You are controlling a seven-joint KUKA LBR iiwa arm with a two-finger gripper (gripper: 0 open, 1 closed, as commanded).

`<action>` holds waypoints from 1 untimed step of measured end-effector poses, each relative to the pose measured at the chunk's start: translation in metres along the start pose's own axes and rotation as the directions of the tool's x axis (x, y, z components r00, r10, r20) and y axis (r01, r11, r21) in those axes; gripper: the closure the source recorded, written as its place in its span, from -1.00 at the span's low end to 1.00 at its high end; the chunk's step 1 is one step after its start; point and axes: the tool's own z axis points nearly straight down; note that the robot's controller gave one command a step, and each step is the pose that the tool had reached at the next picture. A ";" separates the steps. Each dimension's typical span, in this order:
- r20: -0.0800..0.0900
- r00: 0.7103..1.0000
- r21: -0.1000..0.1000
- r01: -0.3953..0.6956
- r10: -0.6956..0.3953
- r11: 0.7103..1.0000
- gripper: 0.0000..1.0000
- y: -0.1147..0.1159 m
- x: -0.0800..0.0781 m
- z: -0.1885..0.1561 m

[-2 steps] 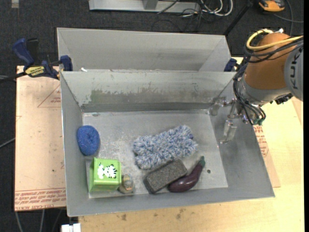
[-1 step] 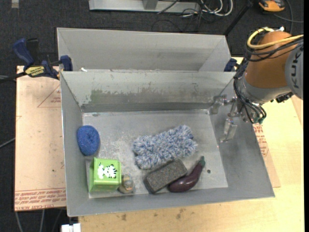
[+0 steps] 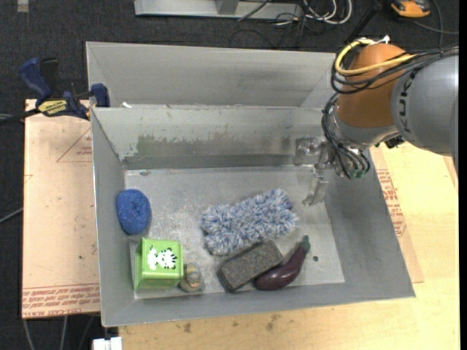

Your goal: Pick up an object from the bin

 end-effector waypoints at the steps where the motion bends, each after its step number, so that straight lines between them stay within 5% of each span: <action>1: -0.005 1.000 -0.003 -0.017 0.017 1.000 -1.00 0.020 0.020 0.029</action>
Offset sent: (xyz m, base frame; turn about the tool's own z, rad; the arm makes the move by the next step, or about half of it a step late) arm -0.0190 0.0803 -0.0400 -0.4118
